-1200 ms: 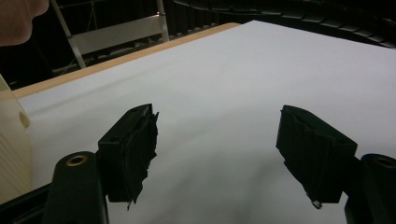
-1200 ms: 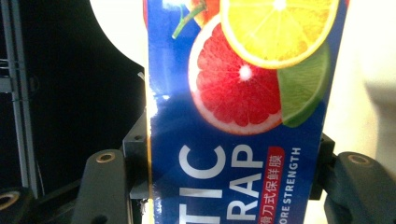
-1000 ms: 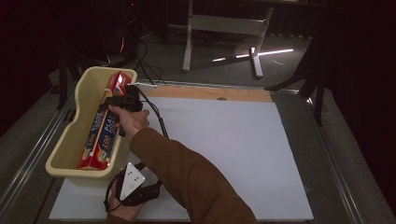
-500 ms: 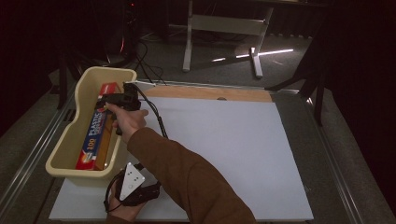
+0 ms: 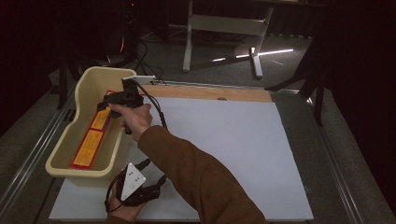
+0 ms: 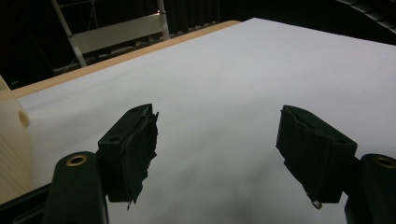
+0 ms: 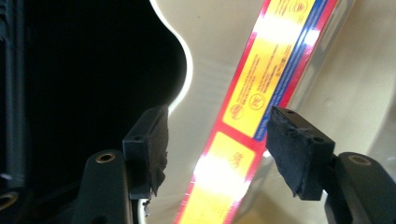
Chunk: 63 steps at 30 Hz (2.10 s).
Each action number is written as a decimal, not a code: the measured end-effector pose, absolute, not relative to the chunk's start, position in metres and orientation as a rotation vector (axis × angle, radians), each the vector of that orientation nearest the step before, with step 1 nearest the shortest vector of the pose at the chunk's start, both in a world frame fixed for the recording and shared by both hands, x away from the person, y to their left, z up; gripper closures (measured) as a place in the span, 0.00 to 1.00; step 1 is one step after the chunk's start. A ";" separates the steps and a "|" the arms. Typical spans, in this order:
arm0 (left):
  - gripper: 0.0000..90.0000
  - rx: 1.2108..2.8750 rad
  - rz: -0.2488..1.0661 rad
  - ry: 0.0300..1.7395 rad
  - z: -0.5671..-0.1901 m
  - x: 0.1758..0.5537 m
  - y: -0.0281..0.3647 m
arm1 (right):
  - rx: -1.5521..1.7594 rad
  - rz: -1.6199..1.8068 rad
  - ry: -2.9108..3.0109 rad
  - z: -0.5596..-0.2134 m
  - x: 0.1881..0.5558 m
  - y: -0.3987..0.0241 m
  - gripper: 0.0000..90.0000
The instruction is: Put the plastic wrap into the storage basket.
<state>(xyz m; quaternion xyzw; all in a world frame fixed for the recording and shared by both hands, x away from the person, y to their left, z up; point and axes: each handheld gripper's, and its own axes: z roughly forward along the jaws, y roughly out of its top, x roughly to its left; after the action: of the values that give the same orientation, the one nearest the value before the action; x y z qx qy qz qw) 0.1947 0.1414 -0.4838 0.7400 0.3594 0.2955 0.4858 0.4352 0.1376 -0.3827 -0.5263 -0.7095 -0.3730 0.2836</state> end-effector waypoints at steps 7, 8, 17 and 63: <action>0.31 1.800 0.725 0.885 -0.485 0.193 0.142 | -1.270 -1.022 -2.134 -0.376 0.430 0.130 0.46; 0.31 1.803 0.726 0.886 -0.485 0.192 0.142 | -1.270 -1.022 -2.134 -0.376 0.430 0.130 0.46; 0.31 1.797 0.725 0.901 -0.485 0.192 0.144 | -1.068 -1.069 -2.437 -0.367 0.415 0.127 0.43; 0.31 1.812 0.718 0.969 -0.488 0.200 0.147 | -0.898 -1.450 -2.877 -0.403 0.347 -0.121 0.35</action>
<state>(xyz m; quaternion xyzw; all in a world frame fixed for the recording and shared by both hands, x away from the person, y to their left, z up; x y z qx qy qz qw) 0.1998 0.1471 -0.4883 0.7373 0.3945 0.2921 0.4642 0.3469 -0.1214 -0.4030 -0.2671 -0.8558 -0.4314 -0.1011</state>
